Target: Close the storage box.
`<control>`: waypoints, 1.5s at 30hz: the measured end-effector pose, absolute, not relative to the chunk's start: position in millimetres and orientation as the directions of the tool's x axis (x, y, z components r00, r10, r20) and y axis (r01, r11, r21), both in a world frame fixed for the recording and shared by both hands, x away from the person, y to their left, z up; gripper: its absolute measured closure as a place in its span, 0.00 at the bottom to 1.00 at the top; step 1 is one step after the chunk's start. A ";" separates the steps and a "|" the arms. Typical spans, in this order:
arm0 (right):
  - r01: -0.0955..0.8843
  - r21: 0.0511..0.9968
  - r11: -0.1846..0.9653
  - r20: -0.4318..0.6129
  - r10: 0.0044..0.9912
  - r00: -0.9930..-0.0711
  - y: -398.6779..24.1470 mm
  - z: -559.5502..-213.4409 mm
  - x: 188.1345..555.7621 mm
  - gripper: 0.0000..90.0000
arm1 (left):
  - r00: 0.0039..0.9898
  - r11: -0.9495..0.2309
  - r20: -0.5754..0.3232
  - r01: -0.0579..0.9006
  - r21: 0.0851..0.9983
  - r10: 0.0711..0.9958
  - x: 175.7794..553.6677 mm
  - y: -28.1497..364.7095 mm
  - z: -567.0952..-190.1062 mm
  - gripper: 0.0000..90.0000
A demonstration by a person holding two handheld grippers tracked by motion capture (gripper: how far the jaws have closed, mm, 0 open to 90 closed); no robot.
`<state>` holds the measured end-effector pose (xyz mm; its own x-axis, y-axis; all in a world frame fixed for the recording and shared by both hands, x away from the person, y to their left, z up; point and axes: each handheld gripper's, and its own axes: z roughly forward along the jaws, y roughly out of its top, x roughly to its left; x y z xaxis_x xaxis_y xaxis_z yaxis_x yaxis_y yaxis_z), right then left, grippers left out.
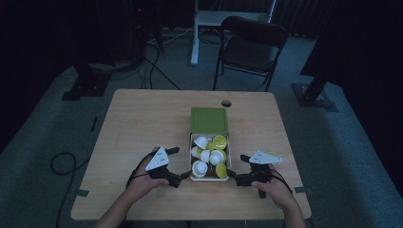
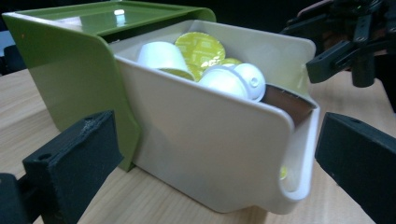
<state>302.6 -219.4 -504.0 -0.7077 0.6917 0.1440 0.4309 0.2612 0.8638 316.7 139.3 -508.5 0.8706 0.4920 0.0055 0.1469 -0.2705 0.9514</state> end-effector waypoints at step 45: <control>0.419 0.867 0.270 0.100 0.730 -0.677 -213.4 -503.4 326.7 0.12 | 0.829 -0.262 -0.024 0.204 0.943 0.559 349.5 138.3 -510.3 0.00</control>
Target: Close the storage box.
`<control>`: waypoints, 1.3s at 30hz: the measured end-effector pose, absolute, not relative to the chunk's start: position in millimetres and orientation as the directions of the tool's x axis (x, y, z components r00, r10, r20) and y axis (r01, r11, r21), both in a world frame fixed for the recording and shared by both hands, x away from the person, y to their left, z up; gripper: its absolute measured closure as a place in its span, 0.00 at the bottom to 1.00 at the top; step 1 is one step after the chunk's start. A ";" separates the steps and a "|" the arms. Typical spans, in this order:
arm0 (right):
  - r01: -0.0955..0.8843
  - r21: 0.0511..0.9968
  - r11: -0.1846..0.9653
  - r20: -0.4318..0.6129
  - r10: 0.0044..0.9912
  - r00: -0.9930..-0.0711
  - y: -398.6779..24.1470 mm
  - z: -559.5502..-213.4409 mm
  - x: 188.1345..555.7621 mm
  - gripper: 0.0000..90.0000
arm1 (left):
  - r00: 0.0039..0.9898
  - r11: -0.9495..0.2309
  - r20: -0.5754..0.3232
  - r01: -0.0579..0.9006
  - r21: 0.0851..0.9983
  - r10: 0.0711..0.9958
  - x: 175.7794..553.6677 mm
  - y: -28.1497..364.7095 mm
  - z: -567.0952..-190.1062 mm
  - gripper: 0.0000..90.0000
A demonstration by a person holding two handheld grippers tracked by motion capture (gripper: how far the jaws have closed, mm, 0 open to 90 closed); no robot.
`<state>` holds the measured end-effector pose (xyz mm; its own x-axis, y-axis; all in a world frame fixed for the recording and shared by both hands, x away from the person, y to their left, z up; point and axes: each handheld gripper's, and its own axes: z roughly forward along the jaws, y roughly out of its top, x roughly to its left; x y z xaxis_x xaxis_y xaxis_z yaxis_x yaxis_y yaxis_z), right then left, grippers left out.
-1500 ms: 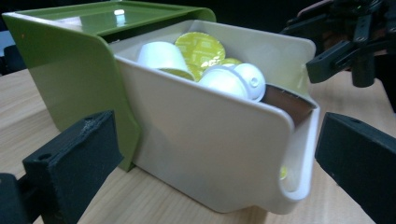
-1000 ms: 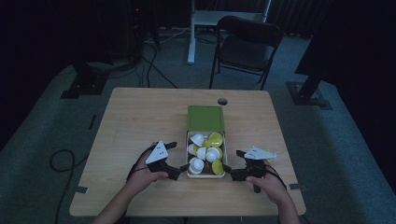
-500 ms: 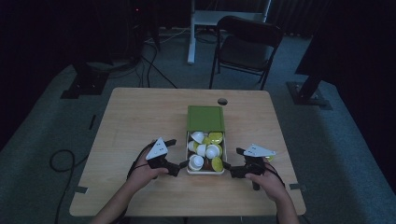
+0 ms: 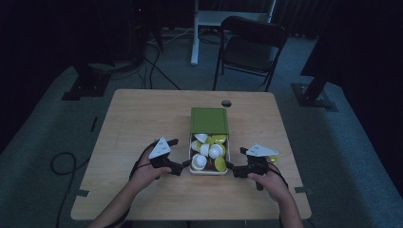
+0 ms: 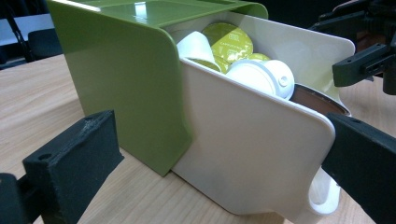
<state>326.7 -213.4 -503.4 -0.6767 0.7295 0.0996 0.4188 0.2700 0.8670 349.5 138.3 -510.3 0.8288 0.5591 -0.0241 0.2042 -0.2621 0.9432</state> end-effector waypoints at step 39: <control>0.427 0.872 0.241 0.103 0.762 -0.640 -211.9 -500.8 354.2 0.12 | 0.808 -0.267 -0.006 0.202 0.942 0.589 377.6 136.1 -504.3 0.00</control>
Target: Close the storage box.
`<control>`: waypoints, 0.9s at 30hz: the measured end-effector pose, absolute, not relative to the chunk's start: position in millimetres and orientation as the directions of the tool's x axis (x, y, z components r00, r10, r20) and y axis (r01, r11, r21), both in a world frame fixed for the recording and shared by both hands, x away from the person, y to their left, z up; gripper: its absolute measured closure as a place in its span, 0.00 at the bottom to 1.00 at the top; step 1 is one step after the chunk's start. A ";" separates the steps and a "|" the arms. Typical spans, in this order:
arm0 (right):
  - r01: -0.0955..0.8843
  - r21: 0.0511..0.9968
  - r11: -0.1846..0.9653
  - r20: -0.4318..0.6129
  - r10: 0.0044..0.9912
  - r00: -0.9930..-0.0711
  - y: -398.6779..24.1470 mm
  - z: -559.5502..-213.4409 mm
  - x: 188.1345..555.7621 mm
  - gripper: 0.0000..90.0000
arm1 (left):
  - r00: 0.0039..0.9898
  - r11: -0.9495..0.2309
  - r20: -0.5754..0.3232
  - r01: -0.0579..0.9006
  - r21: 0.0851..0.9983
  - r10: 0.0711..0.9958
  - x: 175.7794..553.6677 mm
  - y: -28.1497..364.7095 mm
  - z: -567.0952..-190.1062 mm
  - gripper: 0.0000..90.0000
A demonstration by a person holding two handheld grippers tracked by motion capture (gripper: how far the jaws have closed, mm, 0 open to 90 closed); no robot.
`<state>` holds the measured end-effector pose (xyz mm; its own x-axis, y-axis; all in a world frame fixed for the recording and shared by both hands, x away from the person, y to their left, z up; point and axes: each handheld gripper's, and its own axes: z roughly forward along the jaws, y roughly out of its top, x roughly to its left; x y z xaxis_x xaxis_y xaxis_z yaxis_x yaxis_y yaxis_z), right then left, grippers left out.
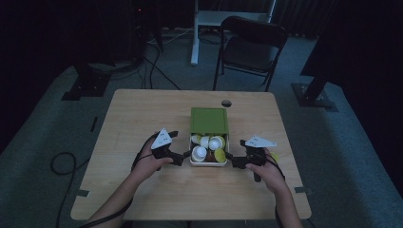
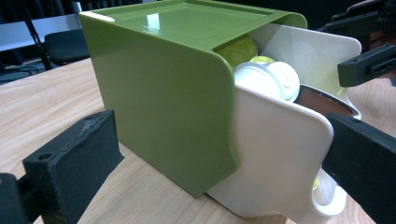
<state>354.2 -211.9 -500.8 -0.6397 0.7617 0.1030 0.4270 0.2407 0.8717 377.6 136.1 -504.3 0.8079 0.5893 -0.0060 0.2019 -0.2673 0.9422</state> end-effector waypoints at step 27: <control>0.430 0.867 0.252 0.088 0.772 -0.630 -210.3 -498.3 372.8 0.12 | 0.797 -0.259 -0.017 0.216 0.942 0.603 394.9 135.9 -504.1 0.00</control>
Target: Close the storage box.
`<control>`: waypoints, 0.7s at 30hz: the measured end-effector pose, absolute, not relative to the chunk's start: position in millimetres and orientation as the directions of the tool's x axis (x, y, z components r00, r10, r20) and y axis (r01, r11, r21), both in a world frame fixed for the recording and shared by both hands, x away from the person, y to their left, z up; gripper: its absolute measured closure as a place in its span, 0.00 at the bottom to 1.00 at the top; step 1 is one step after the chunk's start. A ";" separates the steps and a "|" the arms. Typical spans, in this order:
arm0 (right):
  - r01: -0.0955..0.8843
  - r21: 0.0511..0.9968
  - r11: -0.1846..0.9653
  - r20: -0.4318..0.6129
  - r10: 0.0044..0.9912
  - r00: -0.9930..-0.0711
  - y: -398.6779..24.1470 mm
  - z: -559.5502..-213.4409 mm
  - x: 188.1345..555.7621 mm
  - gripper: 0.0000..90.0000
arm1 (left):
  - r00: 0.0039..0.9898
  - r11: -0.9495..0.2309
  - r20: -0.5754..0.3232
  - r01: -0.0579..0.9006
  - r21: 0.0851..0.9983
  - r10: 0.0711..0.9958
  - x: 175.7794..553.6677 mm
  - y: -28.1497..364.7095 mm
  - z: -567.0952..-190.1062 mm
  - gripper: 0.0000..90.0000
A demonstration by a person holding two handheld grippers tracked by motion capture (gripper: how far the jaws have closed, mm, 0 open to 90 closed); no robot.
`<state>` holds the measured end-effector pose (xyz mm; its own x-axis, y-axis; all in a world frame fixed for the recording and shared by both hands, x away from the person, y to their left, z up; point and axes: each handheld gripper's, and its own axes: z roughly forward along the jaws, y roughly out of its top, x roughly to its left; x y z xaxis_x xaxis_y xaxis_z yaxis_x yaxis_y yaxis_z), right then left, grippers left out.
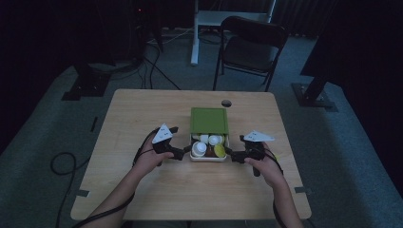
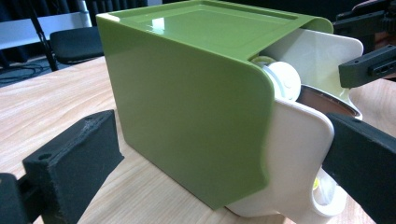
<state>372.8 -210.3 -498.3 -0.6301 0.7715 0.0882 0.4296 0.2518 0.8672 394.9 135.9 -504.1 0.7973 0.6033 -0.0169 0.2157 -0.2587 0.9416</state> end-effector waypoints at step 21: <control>0.431 0.867 0.249 0.074 0.792 -0.606 -208.5 -497.6 384.5 0.12 | 0.788 -0.271 -0.001 0.213 0.939 0.616 407.1 134.3 -502.3 0.00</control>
<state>384.5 -208.5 -497.6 -0.6060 0.7920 0.0740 0.4315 0.2491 0.8670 407.1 134.3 -502.3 0.7879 0.6158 -0.0012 0.2132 -0.2708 0.9387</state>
